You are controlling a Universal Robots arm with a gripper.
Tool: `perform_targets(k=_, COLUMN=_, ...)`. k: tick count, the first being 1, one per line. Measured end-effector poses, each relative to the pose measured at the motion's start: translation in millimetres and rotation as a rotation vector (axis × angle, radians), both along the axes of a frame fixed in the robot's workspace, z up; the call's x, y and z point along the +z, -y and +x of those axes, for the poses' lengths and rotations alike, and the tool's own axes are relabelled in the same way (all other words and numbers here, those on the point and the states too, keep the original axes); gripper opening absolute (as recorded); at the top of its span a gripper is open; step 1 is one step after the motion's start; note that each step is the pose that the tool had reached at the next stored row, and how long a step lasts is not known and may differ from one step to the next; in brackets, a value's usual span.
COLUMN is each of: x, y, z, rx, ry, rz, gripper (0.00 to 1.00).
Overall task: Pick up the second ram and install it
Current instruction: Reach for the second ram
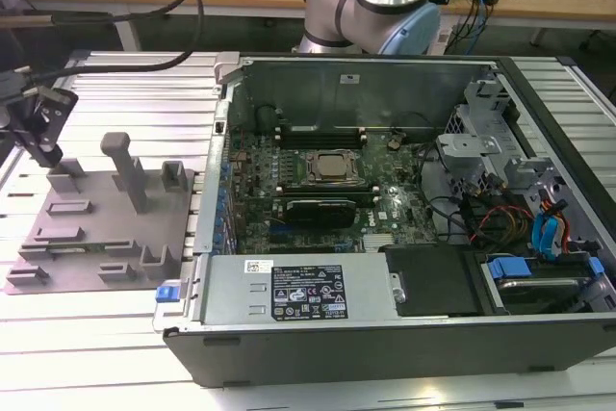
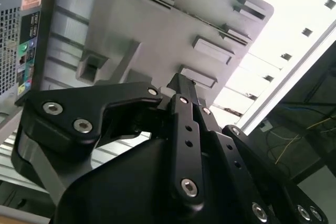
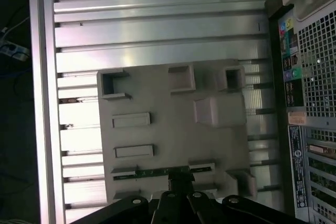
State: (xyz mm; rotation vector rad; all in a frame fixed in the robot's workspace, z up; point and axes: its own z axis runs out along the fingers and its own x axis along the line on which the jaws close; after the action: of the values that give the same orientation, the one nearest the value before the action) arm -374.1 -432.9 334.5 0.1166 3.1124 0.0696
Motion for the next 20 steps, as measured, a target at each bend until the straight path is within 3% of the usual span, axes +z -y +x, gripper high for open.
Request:
perform_targets(k=3, x=-7.2, y=0.4, z=-5.9, rx=0.0, ry=0.0, rz=0.0, gripper=0.08)
perform_targets(k=7, x=-18.1, y=4.6, z=-7.8, rx=0.001, ry=0.0001, rz=-0.0003, gripper=0.08)
perform_targets(k=13, x=-22.0, y=5.7, z=-0.5, rx=0.001, ry=-0.0002, rz=-0.0255, gripper=0.08)
perform_targets(k=20, x=-22.0, y=5.7, z=-0.2, rx=0.001, ry=-0.0002, rz=-0.0265, gripper=0.08)
